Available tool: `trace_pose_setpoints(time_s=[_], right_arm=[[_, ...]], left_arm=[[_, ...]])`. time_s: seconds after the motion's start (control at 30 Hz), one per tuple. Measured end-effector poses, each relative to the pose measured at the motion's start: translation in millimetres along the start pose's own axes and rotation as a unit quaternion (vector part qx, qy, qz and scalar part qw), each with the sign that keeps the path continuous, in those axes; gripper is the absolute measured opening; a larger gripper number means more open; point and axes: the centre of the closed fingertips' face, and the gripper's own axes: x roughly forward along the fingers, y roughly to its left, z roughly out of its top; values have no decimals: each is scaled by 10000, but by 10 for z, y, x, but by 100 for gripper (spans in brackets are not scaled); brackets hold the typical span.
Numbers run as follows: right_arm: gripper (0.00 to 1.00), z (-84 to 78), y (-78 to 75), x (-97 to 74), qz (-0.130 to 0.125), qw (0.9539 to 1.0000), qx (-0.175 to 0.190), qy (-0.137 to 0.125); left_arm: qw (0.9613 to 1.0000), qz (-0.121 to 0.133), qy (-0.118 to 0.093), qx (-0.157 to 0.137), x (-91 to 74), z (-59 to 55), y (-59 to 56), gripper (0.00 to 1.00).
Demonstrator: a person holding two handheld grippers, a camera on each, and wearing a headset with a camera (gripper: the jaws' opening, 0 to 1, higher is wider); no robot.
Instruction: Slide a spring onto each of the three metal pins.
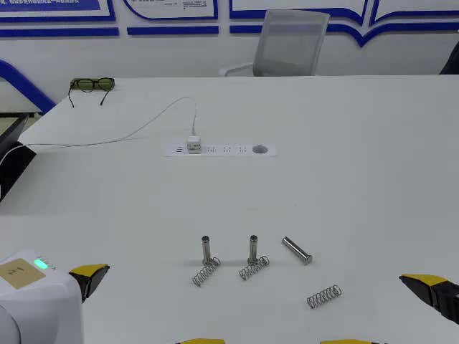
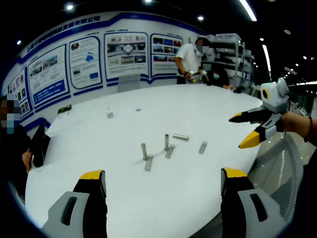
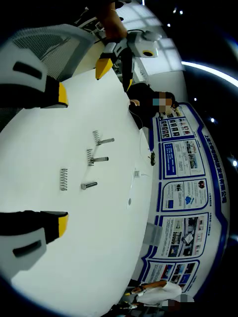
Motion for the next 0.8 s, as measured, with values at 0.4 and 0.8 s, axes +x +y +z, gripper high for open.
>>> trace_pose_setpoints(time_s=[0.4, 0.8], right_arm=[[86, -10, 7, 1, 9, 10000, 16, -9], [86, -8, -2, -6, -4, 10000, 22, -22]], left_arm=[[10000, -25, 28, 24, 6, -9, -8, 97], [10000, -18, 45, 3, 13, -14, -16, 97]])
